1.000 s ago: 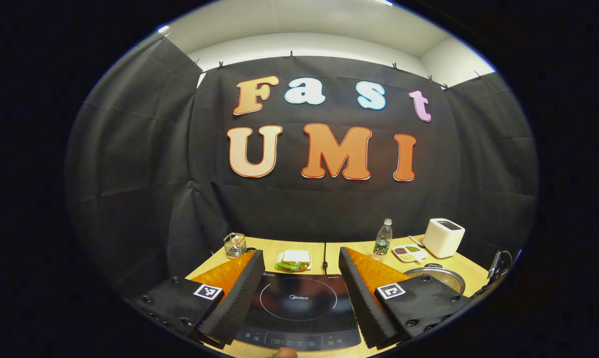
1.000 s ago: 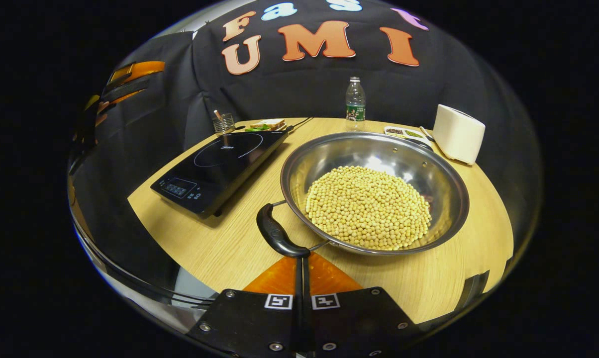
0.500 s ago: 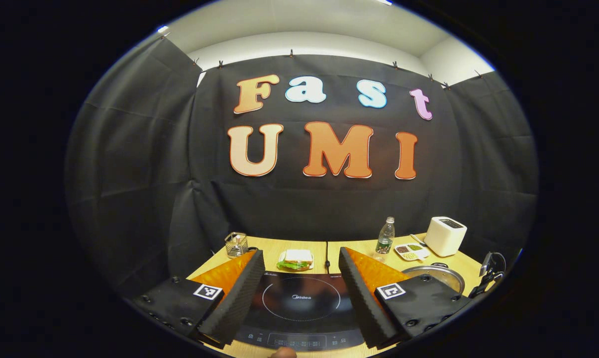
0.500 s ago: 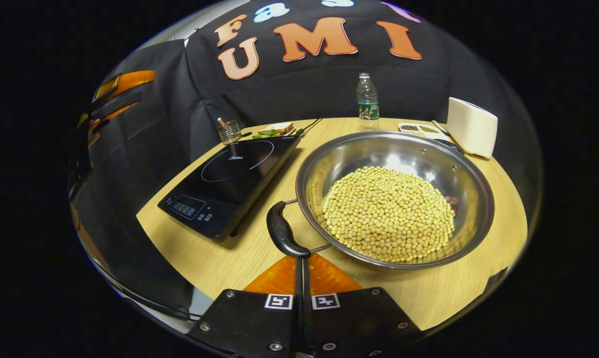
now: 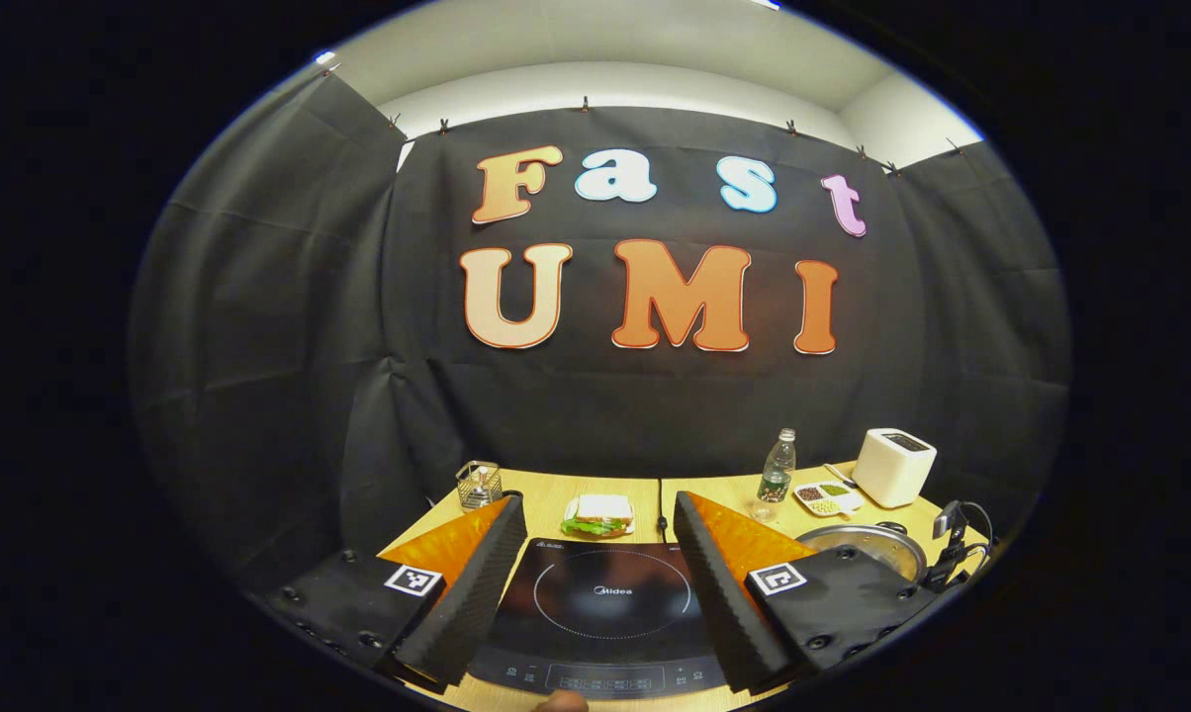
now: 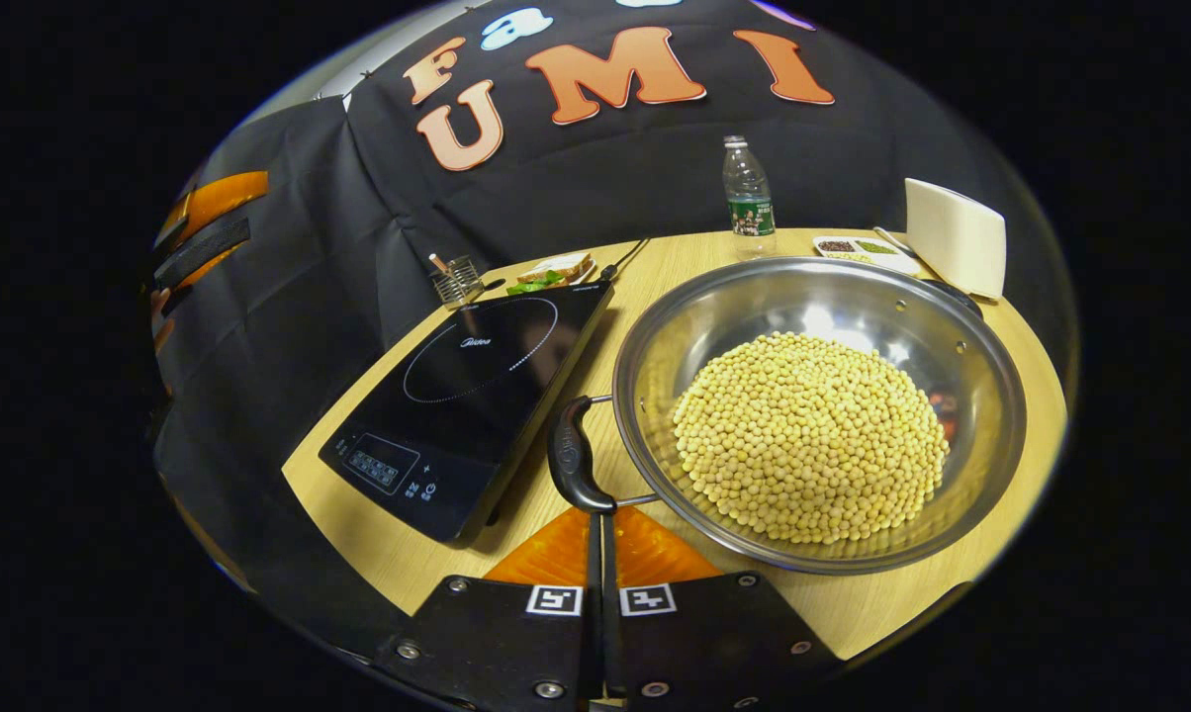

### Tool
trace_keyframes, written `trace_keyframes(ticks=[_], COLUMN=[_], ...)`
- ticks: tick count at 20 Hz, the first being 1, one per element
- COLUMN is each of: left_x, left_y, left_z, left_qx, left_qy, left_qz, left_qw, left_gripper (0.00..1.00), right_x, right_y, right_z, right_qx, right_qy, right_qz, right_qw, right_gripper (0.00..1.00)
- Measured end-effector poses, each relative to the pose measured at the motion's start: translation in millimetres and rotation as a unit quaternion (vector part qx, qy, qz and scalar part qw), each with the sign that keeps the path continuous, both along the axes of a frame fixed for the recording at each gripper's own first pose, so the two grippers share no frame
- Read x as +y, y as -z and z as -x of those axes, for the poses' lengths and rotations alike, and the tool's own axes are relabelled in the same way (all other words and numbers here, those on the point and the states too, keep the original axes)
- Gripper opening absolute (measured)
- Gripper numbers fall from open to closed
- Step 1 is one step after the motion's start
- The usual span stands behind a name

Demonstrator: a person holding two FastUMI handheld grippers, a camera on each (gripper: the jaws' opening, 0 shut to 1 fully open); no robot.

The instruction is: First push the handle of the pot to place it horizontally, then grasp the pot with both hands and set it on the induction cooktop.

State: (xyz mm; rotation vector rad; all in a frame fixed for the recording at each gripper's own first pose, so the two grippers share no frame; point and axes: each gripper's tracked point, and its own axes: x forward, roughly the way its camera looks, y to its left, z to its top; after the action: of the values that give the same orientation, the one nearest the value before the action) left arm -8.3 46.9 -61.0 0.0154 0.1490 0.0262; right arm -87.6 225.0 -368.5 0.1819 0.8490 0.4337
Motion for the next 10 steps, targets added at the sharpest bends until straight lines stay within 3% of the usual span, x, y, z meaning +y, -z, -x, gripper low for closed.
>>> trace_keyframes(ticks=[10], left_x=[16], left_y=[6], left_z=[-4], left_qx=[0.006], left_qy=[-0.001], left_qz=[-0.005], left_qw=[1.000], left_gripper=[0.97], right_x=[28], right_y=[4], right_z=[-36], right_qx=[-0.002], right_qy=[0.034], right_qz=[-0.013], right_qw=[0.999], right_gripper=[0.00])
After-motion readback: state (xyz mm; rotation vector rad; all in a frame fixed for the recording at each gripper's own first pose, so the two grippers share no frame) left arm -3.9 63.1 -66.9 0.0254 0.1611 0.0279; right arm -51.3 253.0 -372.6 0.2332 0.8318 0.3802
